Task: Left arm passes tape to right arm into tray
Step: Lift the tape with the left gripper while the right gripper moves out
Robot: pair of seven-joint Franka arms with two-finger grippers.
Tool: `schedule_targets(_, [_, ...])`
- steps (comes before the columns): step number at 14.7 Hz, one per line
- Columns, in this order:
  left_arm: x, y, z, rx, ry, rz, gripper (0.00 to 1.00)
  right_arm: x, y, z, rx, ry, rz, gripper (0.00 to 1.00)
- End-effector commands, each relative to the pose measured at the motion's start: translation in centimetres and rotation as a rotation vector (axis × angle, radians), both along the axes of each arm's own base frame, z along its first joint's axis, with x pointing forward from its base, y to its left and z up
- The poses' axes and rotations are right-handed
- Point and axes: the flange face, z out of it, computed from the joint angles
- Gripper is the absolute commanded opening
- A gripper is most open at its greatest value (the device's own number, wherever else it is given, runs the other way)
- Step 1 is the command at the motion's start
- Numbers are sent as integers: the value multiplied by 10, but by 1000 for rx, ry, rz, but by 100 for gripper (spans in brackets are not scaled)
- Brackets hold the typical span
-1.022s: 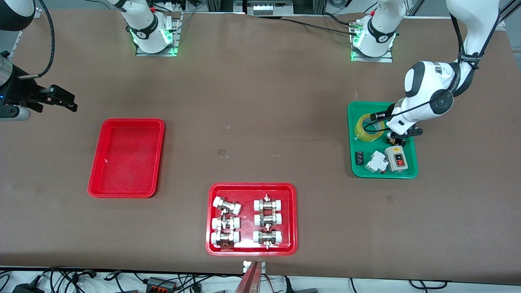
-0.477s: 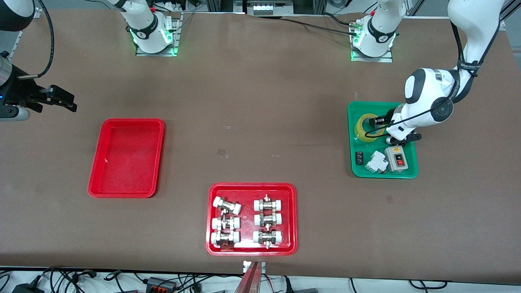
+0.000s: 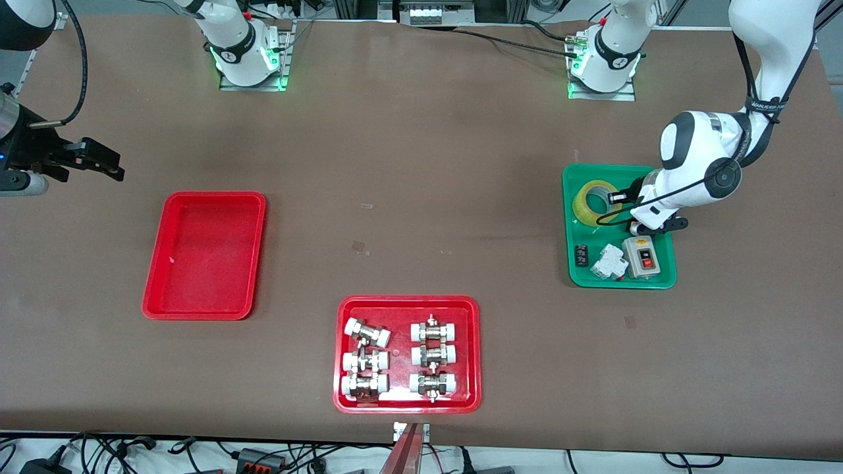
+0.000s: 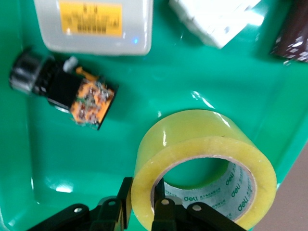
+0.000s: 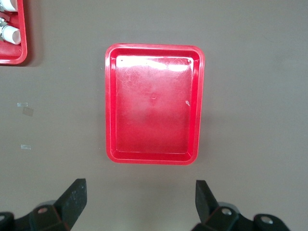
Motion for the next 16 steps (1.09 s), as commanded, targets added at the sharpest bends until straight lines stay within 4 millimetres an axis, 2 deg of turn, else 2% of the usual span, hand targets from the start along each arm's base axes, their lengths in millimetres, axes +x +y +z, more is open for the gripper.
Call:
schedule_targets(1, [19,1,61,9,-54,-131,1,-1,-3,4,1,-2,9,100])
schedule_targets(3, [45,-20,117,-4,-18,-176,1,-2,3,4,1,2,18,100])
schedule_targets(4, [60,-31,151,-17,8,-193,1,-2,10,4,2,4,32,100])
schedule_targets(5, [72,-51,181,-58,17,-205,1,1,21,0,2,3,51,100])
schedule_targets(6, [78,-67,204,-110,27,-206,1,6,33,-9,1,22,73,100])
schedule_targets(8, [92,-79,241,-217,-34,-169,1,7,46,-7,6,22,83,100])
schedule_targets(9, [98,-87,257,-264,-66,-157,1,8,52,-13,10,36,89,100])
schedule_targets(10, [102,-104,267,-320,-87,-153,1,14,59,-32,28,67,93,100])
schedule_targets(13, [98,-170,281,-436,-60,-106,0,24,68,-49,143,91,90,100])
schedule_targets(14, [98,-188,278,-469,-26,-46,0,33,71,-66,186,115,88,100])
schedule_targets(16, [103,-221,270,-574,-18,20,0,54,63,-78,265,106,90,100])
